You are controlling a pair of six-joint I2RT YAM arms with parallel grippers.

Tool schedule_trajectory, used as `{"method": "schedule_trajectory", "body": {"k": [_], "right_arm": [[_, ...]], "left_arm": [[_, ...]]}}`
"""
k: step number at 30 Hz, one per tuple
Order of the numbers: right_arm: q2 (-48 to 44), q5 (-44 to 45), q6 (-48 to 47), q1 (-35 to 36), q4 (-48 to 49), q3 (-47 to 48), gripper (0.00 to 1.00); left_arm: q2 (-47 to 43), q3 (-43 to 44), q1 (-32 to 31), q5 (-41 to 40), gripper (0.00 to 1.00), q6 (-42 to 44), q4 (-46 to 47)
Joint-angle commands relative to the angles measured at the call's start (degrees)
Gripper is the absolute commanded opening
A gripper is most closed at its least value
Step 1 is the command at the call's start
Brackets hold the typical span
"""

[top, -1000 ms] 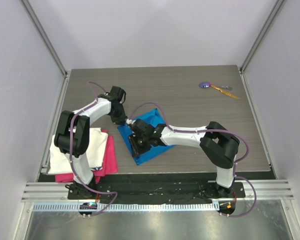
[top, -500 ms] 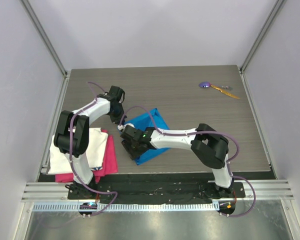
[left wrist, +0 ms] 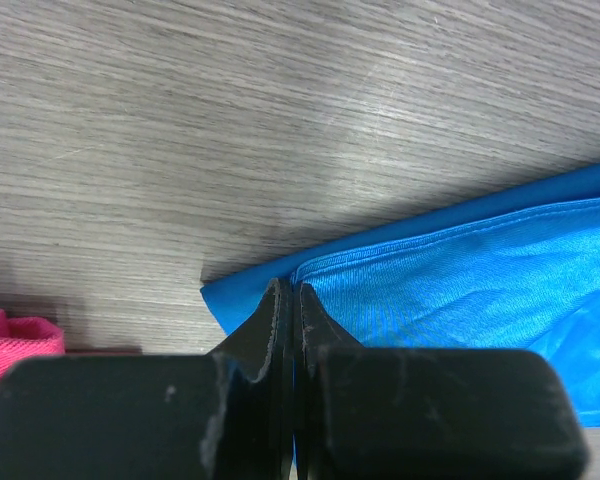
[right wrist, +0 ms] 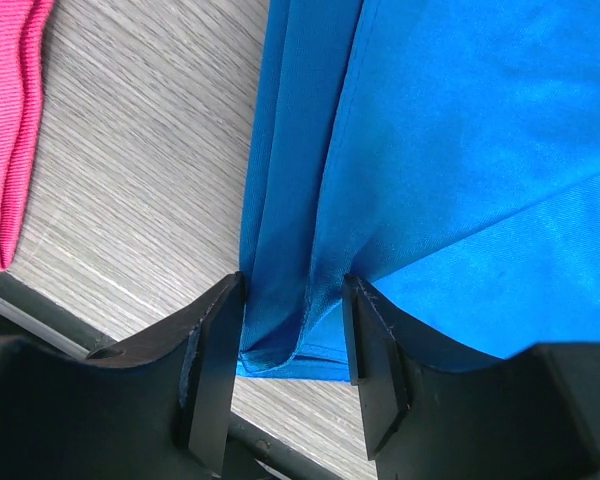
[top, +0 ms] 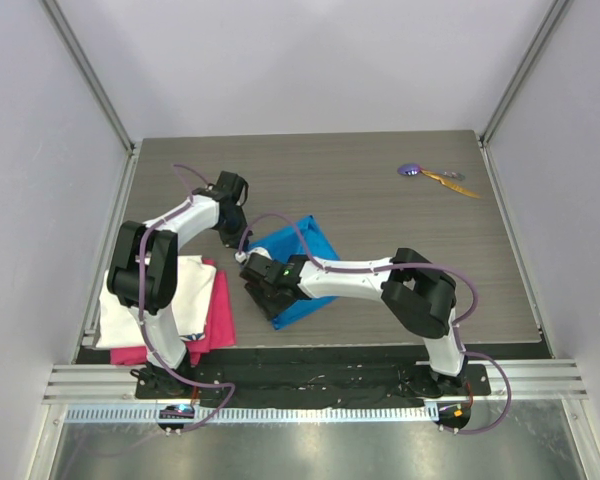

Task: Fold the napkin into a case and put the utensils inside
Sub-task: Smooth out the upper triangle-folded napkin at the center of the board.

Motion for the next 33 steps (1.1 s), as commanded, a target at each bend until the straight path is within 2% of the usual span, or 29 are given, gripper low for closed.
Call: {"method": "schedule_trajectory", "body": {"k": [1,7,12,18,20,23,28,31,33], "right_arm": [[-1.5,2.0,-1.4,0.3,-0.4,2.6,0.53],[0.4,1.6,-1.2,1.2,-0.5,3.6,0.52],[1.3,3.2,-0.5,2.2,-0.9,3.4,0.42],[2.9,4.5,-0.5,2.8,-0.8,2.6,0.38],[3.4,4.6,-0.5,3.0,-1.4,2.7,0.38],[4.2,5.1,-0.7,3.5,-1.5,2.5,0.43],[4.9,6.0,-1.8,3.7,-1.9,1.3,0.48],[4.7,7.3,-1.8,3.8,-1.9,0.7,0.43],[4.0,8.4,-1.5,3.8,-1.1,-0.2,0.26]], "left_arm": [[-2.3,-0.3,0.5,0.0,0.00,-0.5,1.1],[-2.3,-0.4,0.5,0.0,0.00,-0.6,1.0],[-2.4,-0.8,0.8,0.0,0.01,-1.0,1.2],[-2.2,-0.6,1.0,2.0,0.01,-1.2,1.2],[-2.3,-0.6,1.0,1.9,0.04,-1.3,1.0],[-2.6,-0.4,1.7,2.2,0.11,-1.2,0.2],[-4.8,-0.3,3.2,4.2,0.38,-0.8,-2.0],[-7.8,-0.9,3.7,4.5,0.47,-1.1,-3.9],[-10.1,-1.9,3.7,5.2,0.54,-2.5,-5.1]]}}
